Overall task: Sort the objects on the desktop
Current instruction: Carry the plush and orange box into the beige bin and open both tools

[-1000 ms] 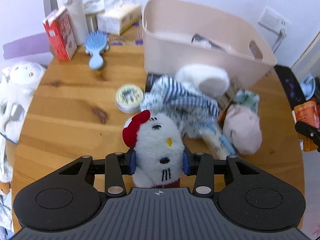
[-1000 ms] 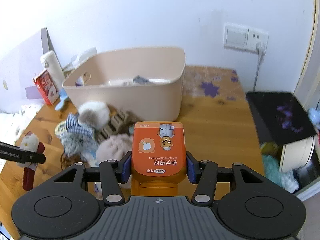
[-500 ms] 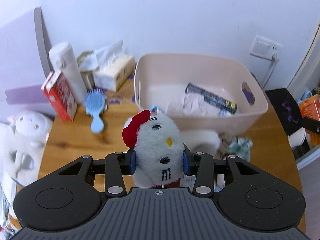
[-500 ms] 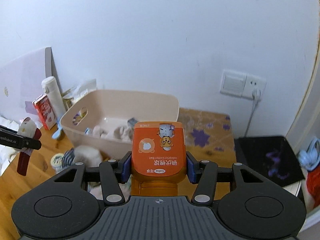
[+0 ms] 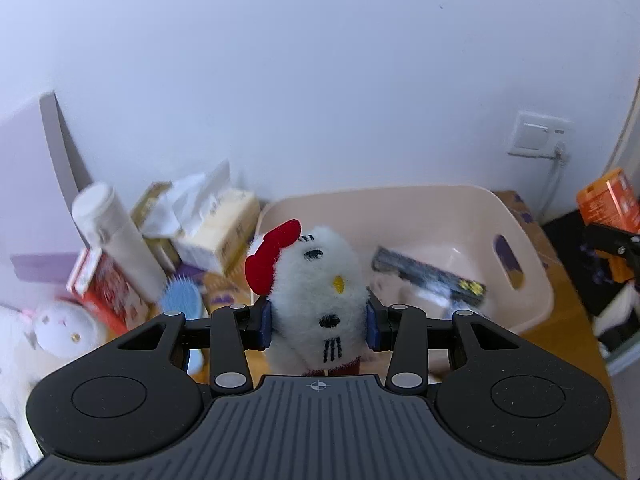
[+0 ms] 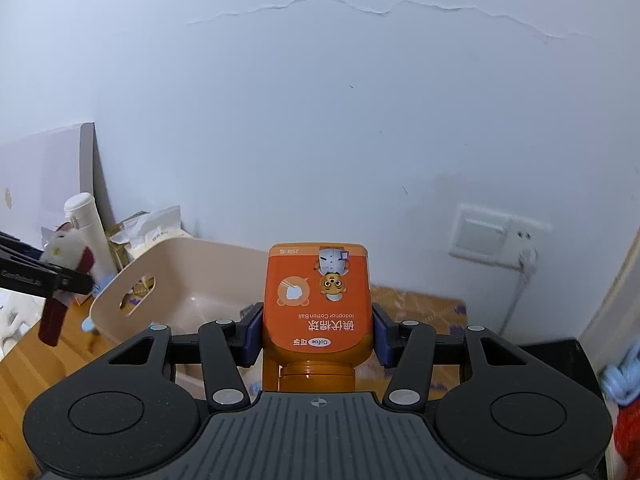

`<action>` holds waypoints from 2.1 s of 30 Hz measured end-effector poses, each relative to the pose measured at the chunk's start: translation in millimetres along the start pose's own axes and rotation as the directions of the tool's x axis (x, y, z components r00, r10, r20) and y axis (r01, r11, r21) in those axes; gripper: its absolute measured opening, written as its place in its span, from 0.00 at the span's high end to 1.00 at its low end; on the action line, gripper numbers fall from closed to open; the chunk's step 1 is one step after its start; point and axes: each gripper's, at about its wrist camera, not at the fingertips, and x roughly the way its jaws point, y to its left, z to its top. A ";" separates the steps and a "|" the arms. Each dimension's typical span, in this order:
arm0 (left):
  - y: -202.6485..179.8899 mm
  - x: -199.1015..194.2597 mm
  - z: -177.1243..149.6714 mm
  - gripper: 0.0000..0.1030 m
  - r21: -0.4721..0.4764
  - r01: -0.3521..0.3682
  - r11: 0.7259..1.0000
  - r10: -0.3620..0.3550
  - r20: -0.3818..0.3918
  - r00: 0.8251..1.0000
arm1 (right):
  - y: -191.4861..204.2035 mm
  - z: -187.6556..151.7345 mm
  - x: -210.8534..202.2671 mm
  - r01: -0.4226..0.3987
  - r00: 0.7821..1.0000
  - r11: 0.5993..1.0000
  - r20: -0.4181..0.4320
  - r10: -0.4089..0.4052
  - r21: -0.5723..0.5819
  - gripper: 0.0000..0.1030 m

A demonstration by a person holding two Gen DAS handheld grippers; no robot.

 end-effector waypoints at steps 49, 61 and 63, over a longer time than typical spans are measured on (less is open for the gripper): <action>-45.6 139.2 -29.1 0.28 0.159 0.088 0.983 -0.023 -0.369 0.929 | 31.3 -26.5 127.6 -0.079 0.943 0.993 -0.330 0.046 -0.086 0.22; -28.7 110.3 -21.0 0.22 0.144 0.082 0.986 -0.033 -0.314 0.949 | 27.0 -14.1 95.5 -0.001 0.967 1.000 -0.254 -0.006 -0.025 0.00; -25.5 104.4 -19.7 0.22 0.136 0.082 0.987 -0.037 -0.303 0.952 | 26.0 -13.5 88.5 0.010 0.968 1.000 -0.251 -0.014 -0.018 0.00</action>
